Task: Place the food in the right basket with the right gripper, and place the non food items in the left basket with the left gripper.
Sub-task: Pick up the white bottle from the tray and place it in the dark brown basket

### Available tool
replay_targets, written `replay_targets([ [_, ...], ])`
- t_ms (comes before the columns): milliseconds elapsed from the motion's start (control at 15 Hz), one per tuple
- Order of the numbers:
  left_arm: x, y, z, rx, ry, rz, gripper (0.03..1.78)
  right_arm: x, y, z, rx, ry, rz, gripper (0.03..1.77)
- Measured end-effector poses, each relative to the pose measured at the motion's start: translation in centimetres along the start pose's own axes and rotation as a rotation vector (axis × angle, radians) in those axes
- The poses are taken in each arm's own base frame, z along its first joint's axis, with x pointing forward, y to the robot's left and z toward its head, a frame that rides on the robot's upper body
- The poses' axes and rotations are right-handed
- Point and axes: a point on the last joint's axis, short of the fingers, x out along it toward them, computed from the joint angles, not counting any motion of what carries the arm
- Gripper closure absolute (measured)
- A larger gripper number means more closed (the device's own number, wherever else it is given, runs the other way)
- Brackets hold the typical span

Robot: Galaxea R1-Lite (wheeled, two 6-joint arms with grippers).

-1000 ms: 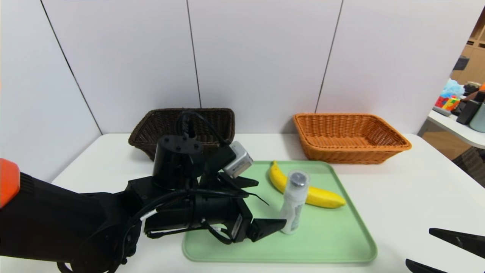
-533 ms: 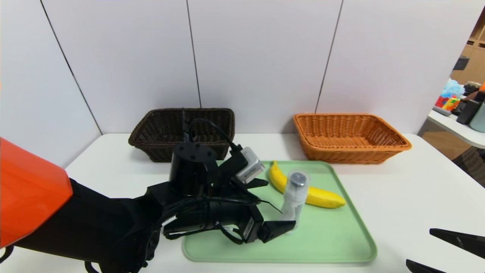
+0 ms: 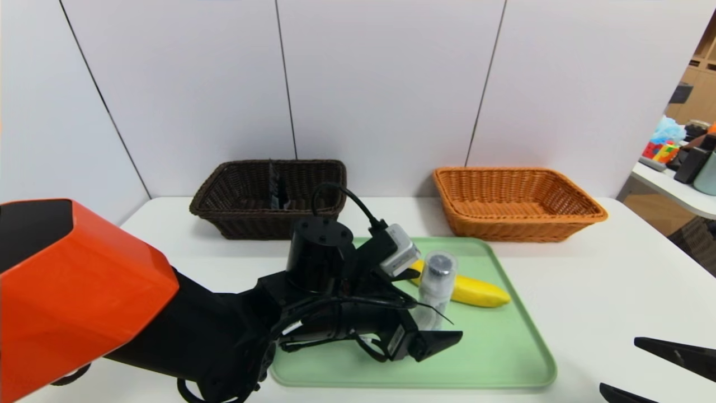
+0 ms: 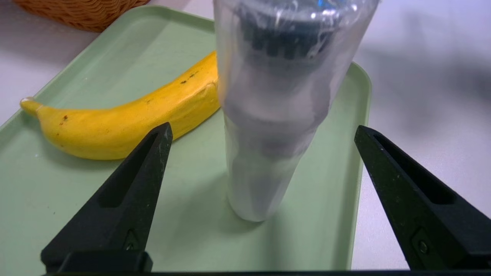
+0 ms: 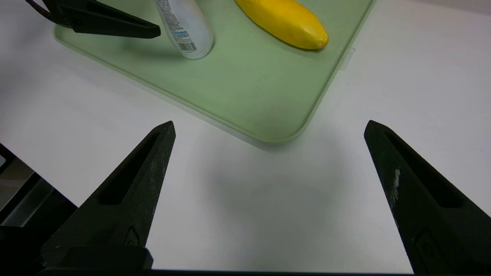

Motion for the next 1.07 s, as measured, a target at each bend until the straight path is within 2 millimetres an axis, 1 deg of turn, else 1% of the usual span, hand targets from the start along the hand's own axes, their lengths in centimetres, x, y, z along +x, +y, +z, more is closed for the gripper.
replay_targets([
  [133,1.0,-0.2,0.1,0.008,-0.006,-0.012,0.12,0.0,0.0,0.0,0.000,0.000,0.000,0.10],
  [400,2.7,-0.1,-0.2,0.012,-0.008,-0.024,0.12,0.0,0.0,0.0,0.000,0.000,0.000,0.10],
  [800,3.9,0.0,-0.6,0.014,-0.007,-0.035,0.12,0.0,0.0,-0.1,0.001,0.002,0.000,0.10],
  [867,4.0,0.0,-0.6,0.014,-0.006,-0.035,0.33,0.0,0.0,-0.1,0.002,0.003,0.000,0.10],
  [1000,4.1,0.0,-0.6,0.013,-0.010,-0.033,0.65,0.0,0.0,-0.1,0.002,0.004,0.000,0.10],
  [1067,4.1,0.1,-0.6,0.016,-0.020,-0.032,0.77,0.0,0.0,-0.1,0.002,0.005,0.000,0.10],
])
